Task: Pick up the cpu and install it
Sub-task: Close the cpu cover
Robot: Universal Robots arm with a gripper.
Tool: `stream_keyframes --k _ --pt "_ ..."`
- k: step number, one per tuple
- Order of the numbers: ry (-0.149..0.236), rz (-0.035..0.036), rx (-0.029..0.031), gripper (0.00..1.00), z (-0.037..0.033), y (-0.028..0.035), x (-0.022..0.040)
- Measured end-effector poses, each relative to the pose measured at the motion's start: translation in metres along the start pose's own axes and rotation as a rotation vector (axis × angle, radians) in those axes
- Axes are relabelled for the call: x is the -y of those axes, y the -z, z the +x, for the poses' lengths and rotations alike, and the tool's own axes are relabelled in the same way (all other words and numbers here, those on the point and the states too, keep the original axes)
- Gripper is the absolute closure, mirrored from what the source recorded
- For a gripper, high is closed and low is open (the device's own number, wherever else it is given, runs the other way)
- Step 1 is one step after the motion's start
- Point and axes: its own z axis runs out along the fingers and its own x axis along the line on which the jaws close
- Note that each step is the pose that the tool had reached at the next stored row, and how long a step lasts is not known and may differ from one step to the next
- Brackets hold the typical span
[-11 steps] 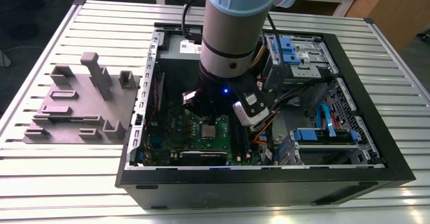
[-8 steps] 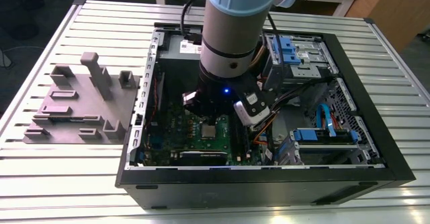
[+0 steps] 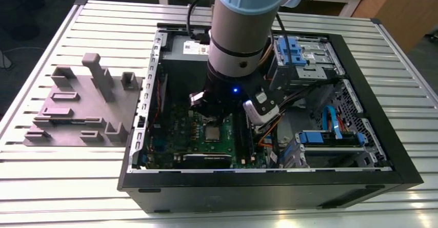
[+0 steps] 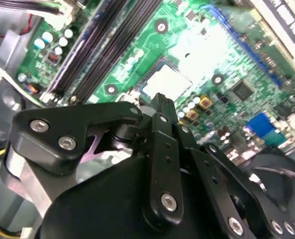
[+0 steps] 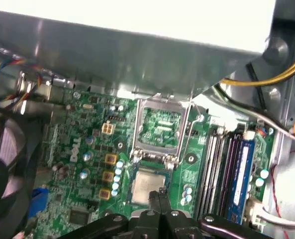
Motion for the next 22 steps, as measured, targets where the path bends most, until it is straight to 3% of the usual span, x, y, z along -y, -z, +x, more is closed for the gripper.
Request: stream_keyframes --k 3,6,22 --pt "0.0 0.0008 -0.0001 0.89 -0.0033 -0.0007 -0.0078" --pt "0.013 0.0012 -0.0004 0.89 -0.0042 -0.0009 -0.0096" --pt "0.303 0.0116 -0.0071 0.89 -0.0042 -0.0012 -0.0097"
